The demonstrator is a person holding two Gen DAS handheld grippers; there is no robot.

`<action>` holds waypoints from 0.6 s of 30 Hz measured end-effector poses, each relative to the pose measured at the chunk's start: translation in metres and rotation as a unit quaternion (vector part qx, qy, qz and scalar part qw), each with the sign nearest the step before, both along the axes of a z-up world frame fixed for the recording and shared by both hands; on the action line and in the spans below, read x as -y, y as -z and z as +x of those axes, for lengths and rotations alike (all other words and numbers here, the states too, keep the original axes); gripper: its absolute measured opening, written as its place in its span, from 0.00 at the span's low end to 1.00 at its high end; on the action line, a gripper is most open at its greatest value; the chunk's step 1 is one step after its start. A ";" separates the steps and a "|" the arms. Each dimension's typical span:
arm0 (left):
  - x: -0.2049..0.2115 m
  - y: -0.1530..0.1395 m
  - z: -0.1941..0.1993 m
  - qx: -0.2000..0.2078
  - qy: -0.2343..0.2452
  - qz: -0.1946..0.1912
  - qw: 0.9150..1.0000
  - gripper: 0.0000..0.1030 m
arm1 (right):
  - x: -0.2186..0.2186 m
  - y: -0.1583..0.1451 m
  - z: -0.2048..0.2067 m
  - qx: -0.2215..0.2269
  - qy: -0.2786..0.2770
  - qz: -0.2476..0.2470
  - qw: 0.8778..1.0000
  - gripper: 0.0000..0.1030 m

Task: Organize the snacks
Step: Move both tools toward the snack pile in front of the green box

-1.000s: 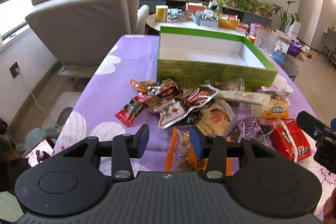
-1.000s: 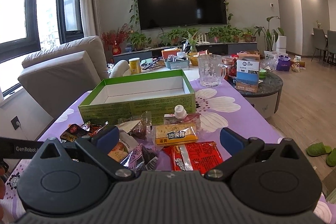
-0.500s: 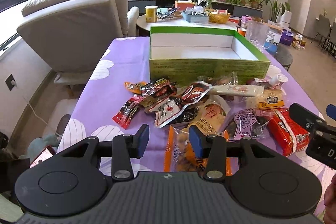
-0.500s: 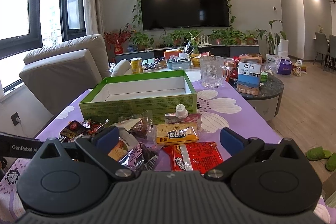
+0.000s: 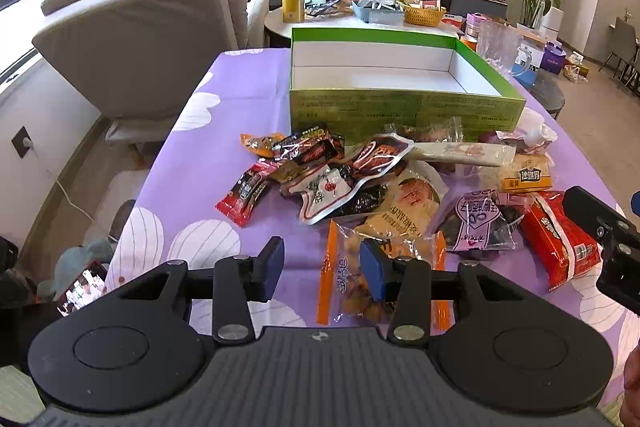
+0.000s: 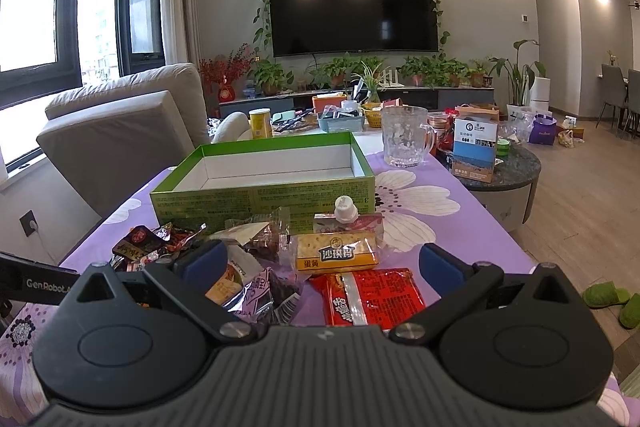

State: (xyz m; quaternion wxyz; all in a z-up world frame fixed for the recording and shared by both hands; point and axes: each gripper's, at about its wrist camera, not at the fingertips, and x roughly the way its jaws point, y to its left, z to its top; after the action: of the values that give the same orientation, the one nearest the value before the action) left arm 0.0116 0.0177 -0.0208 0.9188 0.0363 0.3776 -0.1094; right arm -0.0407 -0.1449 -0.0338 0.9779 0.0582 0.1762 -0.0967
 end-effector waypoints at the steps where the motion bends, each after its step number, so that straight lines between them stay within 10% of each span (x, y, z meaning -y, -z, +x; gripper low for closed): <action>1: 0.000 0.000 0.000 -0.001 0.000 -0.001 1.000 0.38 | 0.000 0.000 0.000 0.000 0.000 0.000 1.000 0.57; 18: -0.038 -0.004 0.013 0.017 -0.041 -0.001 0.999 0.37 | 0.003 0.006 0.008 -0.013 0.010 0.019 1.000 0.57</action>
State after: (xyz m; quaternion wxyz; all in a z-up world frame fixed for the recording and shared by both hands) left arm 0.0250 0.0560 -0.0172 0.9289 0.0216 0.3627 -0.0717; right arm -0.0327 -0.1480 -0.0397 0.9731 0.0769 0.1905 -0.1039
